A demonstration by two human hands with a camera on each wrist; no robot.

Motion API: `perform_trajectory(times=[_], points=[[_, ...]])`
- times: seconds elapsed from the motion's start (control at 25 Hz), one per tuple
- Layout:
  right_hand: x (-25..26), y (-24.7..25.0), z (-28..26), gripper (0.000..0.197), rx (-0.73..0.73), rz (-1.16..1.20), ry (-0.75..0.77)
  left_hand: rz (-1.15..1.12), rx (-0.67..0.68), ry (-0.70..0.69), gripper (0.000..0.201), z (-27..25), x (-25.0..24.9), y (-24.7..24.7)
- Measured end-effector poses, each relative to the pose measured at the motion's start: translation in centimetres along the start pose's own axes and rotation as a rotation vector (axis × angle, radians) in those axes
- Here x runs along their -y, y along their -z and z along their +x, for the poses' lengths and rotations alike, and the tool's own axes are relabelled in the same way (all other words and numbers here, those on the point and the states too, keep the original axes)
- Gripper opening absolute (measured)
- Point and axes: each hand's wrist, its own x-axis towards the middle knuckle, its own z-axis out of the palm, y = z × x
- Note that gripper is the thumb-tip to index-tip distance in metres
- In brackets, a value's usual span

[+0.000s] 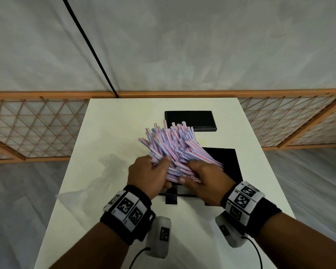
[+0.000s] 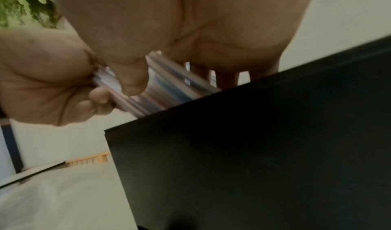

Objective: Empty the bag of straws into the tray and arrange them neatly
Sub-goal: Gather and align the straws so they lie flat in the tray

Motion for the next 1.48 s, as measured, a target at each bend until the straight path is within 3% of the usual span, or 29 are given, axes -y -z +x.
perform_trajectory(times=[0.12,0.24,0.32,0.4,0.56,0.68,0.8,0.92,1.04,1.16,1.36,1.48], points=[[-0.4,0.1,-1.0,0.03,0.005,-0.01,-0.058,0.003,-0.014,-0.035,0.048,-0.6,1.1,0.8],[-1.7,0.7,-2.0,0.05,-0.054,-0.104,-0.181,-0.09,-0.066,0.046,0.052,-0.6,1.6,1.2],[-2.2,0.8,-2.5,0.056,0.062,-0.212,-0.25,-0.153,-0.038,0.112,0.053,-0.6,1.2,1.1],[-1.9,0.3,-2.1,0.054,0.182,-0.216,-0.223,-0.088,0.012,0.077,0.056,-0.8,1.0,0.2],[-1.4,0.0,-0.7,0.048,0.081,-0.108,-0.054,-0.133,0.048,0.073,0.05,-1.2,0.8,-1.1],[-1.7,0.7,-1.1,0.055,0.021,-0.19,-0.128,-0.096,0.088,0.061,0.056,-1.3,1.1,-0.4],[-2.1,0.8,-2.0,0.066,0.058,-0.29,-0.293,0.069,-0.055,-0.024,0.057,-0.8,1.4,1.3],[-1.6,-0.1,-1.7,0.081,0.146,-0.321,-0.349,-0.012,-0.066,0.082,0.053,-0.5,1.3,1.1],[-0.8,-1.0,-1.0,0.082,0.134,-0.319,-0.326,-0.106,-0.05,0.139,0.048,-0.1,1.0,0.1],[-0.6,-1.2,-0.9,0.08,0.145,-0.271,-0.311,-0.061,-0.046,0.081,0.047,-0.1,0.9,-0.4],[0.3,-0.7,-0.8,0.066,0.042,-0.294,-0.272,-0.133,-0.022,0.013,0.043,-0.7,1.4,-1.1],[-0.3,0.2,-1.3,0.07,0.015,-0.313,-0.314,0.162,-0.076,-0.186,0.053,-0.8,2.6,-0.2]])
